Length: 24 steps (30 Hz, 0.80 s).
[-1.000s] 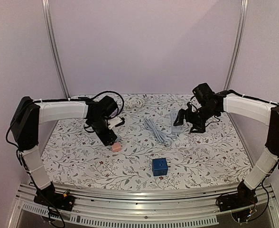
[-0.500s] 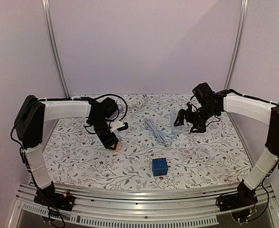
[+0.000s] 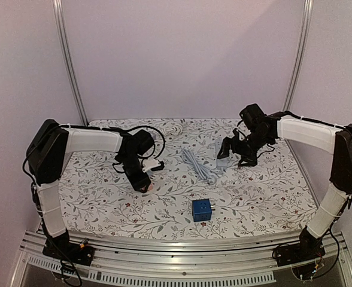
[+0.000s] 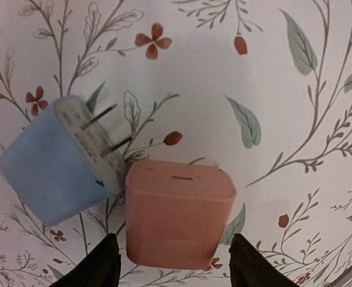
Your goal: Insert the plug
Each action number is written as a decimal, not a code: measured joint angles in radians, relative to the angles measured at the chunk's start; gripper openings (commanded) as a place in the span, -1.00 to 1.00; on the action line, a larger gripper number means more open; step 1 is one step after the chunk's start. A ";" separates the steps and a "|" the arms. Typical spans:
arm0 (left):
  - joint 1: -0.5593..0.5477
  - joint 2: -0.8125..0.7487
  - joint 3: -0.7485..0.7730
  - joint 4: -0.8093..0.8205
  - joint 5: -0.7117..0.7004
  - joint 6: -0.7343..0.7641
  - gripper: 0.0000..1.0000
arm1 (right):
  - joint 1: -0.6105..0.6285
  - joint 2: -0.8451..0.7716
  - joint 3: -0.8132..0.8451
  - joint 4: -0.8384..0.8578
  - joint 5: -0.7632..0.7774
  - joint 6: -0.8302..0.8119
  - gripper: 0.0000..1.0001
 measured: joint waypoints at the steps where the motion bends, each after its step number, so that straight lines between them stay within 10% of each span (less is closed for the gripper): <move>1: 0.000 0.000 -0.001 0.008 -0.004 0.001 0.11 | 0.000 0.000 0.000 -0.001 0.000 -0.002 0.97; 8: 0.000 0.000 -0.039 0.071 -0.007 0.016 -0.09 | 0.000 0.000 0.000 -0.018 0.001 -0.014 0.98; 13: -0.001 -0.011 -0.077 0.121 -0.006 0.026 -0.97 | 0.000 -0.003 -0.002 -0.020 0.005 -0.014 0.97; 24: -0.001 -0.116 -0.182 0.210 0.031 -0.035 -1.00 | 0.000 -0.054 -0.040 -0.017 0.006 -0.003 0.98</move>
